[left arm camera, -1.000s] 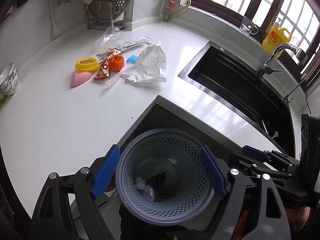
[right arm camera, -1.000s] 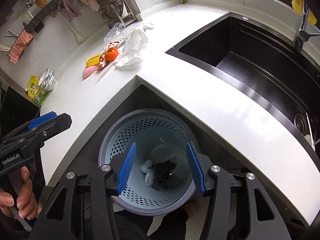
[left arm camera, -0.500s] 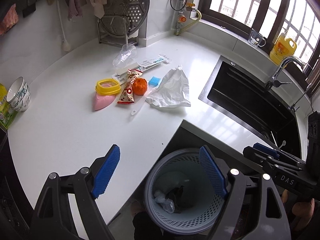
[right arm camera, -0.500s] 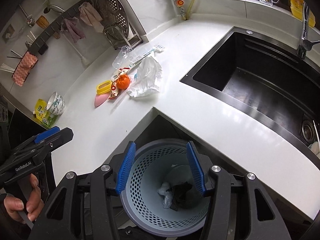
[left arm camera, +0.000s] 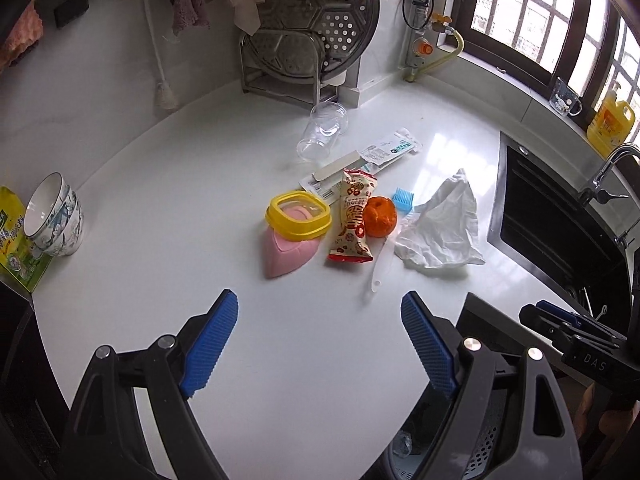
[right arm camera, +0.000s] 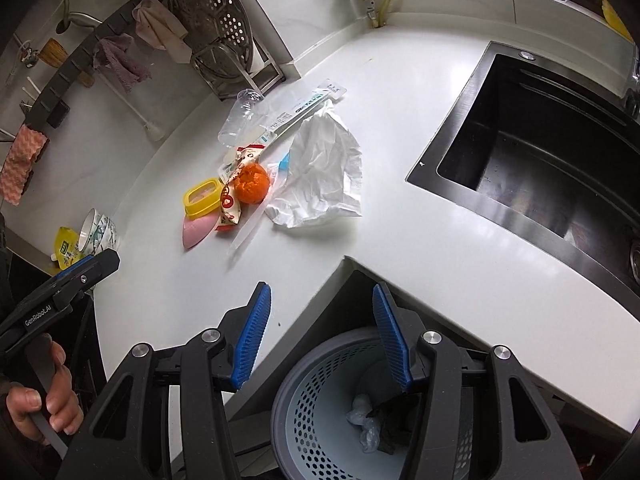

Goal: Collect trash
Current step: 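Move both grippers back toward the white bag and yellow-lidded container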

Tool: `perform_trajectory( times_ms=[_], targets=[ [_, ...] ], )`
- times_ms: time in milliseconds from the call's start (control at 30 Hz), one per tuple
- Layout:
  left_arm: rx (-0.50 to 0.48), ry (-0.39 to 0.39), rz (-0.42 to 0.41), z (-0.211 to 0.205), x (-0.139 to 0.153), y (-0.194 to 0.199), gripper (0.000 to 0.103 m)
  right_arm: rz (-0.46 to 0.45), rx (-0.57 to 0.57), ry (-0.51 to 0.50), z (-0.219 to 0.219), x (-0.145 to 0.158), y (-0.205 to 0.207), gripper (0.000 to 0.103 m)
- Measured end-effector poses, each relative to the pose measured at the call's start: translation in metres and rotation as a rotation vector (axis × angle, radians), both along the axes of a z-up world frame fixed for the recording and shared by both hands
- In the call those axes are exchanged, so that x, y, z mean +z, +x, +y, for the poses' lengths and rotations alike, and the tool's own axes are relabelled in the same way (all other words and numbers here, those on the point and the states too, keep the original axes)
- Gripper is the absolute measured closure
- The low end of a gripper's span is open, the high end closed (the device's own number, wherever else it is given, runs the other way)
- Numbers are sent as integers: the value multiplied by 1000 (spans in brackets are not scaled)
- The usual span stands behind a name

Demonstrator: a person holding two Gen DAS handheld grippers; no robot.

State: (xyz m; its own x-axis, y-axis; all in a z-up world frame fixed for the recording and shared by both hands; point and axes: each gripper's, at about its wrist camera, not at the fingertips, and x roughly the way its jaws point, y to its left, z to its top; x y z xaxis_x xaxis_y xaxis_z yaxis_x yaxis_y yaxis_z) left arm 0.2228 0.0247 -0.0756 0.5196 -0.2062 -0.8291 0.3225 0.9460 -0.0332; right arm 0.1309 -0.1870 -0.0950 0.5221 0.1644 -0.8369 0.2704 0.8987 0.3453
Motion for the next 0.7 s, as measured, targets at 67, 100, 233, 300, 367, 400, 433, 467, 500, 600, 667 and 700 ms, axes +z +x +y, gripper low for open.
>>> perform_trajectory(
  times_ms=[67,100,233,300,367,400,433,467,500,600,667,700],
  targets=[
    [0,4,8,6,-5,15,21,3,-11,-5,3,-2,11,52],
    [-1,2,14,9,-7,23,21,3,-17,-9,4,-3,16,52],
    [-21,1,19,15,-16,50,19,5,-52,-31,5,-5,34,52],
    [-45,1,16,16,-19,62,19,9,-76,-36,3,-6,42,52],
    [-69,1,15,16,-23,74,19,14,-98,-45,1,-9,50,52],
    [-80,1,17,16,-25,80,19,18,-108,-47,0,-10,54,52],
    [-91,0,19,15,-28,86,19,19,-116,-46,-1,-12,57,52],
    [-101,0,23,15,-30,92,19,20,-125,-46,-2,-14,60,52],
    [-113,-1,25,15,-33,97,19,22,-135,-46,-3,-16,64,52],
    [-152,-3,24,13,-39,110,19,36,-169,-49,-8,-25,73,52],
    [-179,-8,21,11,-43,116,19,54,-183,-62,-10,-31,80,52],
    [-192,-10,18,10,-45,117,18,61,-189,-66,-11,-34,83,52]
  ],
)
